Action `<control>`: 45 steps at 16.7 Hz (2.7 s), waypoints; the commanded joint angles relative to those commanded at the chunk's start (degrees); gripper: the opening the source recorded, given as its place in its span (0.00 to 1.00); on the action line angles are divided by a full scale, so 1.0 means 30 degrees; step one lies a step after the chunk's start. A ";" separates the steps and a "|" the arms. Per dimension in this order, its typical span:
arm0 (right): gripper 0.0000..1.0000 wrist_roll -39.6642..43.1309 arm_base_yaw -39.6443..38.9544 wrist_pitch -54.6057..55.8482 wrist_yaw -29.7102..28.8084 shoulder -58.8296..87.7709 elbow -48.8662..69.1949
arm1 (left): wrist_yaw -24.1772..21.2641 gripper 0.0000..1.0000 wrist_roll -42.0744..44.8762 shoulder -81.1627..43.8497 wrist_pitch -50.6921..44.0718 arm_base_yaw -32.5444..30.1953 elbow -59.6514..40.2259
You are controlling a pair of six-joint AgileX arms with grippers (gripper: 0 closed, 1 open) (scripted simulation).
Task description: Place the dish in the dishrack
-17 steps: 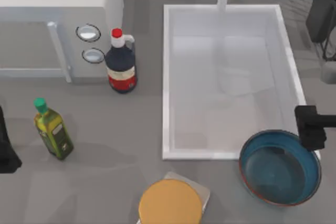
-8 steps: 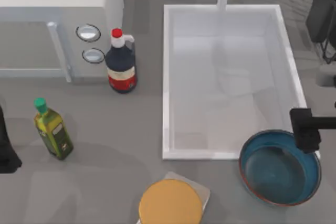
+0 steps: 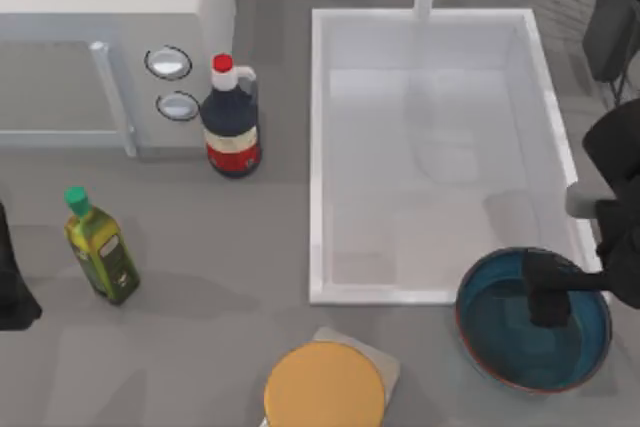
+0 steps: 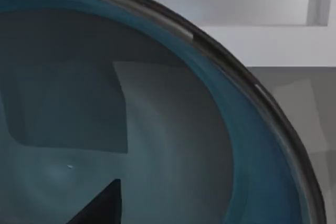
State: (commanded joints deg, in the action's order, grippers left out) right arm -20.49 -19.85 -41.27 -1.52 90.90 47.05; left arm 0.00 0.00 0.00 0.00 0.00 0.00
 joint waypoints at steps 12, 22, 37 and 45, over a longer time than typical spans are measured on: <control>0.47 -0.0004 -0.0001 0.0480 0.0000 0.0258 -0.0352 | 0.0000 1.00 0.0000 0.0000 0.0000 0.0000 0.0000; 0.00 -0.0004 -0.0001 0.0480 0.0000 0.0258 -0.0352 | 0.0000 1.00 0.0000 0.0000 0.0000 0.0000 0.0000; 0.00 -0.0013 -0.0015 -0.8617 0.0020 -0.0427 0.7393 | 0.0000 1.00 0.0000 0.0000 0.0000 0.0000 0.0000; 0.00 0.0200 0.0178 -1.5275 0.0046 -0.1873 1.3318 | 0.0000 1.00 0.0000 0.0000 0.0000 0.0000 0.0000</control>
State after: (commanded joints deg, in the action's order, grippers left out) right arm -19.89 -19.32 -87.09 -1.38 85.28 87.00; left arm 0.00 0.00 0.00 0.00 0.00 0.00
